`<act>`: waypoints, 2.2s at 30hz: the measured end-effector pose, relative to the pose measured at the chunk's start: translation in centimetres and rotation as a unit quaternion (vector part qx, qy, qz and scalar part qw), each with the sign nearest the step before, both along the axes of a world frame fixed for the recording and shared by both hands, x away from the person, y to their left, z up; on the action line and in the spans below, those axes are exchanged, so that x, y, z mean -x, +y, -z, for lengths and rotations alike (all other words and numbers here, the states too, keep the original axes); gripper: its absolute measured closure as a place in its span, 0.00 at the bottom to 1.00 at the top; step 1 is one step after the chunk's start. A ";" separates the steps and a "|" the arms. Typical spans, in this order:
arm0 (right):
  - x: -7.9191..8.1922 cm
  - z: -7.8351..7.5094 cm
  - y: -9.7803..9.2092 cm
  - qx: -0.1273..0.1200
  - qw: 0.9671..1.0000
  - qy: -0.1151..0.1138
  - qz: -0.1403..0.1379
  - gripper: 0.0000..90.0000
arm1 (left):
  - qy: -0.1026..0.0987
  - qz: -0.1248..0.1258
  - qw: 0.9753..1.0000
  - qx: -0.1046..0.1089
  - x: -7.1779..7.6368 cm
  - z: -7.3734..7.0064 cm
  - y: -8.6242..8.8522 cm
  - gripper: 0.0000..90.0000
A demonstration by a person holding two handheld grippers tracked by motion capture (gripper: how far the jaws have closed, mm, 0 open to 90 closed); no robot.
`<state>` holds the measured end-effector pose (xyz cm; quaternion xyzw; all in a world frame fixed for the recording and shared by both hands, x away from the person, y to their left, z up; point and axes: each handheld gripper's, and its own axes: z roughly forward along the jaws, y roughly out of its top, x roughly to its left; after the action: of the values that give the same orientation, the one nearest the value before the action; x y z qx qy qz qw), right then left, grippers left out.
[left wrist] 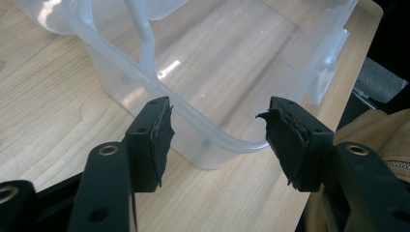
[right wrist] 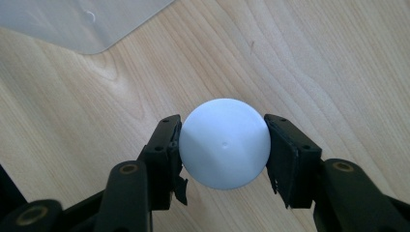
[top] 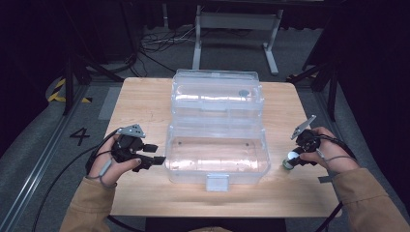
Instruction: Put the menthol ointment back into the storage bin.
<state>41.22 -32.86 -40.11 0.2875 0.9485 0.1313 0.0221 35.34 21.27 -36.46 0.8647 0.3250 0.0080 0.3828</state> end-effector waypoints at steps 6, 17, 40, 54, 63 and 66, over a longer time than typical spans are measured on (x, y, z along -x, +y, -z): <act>0.2 -1.3 0.2 -0.001 1.000 -0.004 -0.004 0.56 | 0.000 0.000 1.000 0.000 0.0 0.0 0.0 0.48; 0.5 -3.5 0.6 -0.006 1.000 -0.019 -0.017 0.56 | -0.001 0.000 1.000 -0.002 0.0 0.0 0.1 0.47; 0.7 -7.5 2.2 -0.007 0.998 -0.040 -0.049 0.56 | 0.000 -0.025 1.000 0.000 0.0 -0.1 0.9 0.47; 1.0 -9.5 4.1 -0.019 0.995 -0.053 -0.078 0.56 | 0.002 -0.037 0.999 0.003 -0.1 -0.1 1.3 0.47; 1.6 -10.2 5.4 -0.028 0.993 -0.058 -0.098 0.56 | 0.002 -0.038 0.999 0.002 -0.1 -0.1 1.4 0.47; 1.8 -10.5 5.7 -0.030 0.993 -0.058 -0.099 0.56 | 0.002 -0.039 0.999 0.001 -0.1 -0.1 1.4 0.47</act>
<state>39.46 -27.11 -29.66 0.1843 0.9651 0.1777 0.0549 35.42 22.63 -36.37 0.8510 0.3592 0.0202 0.3827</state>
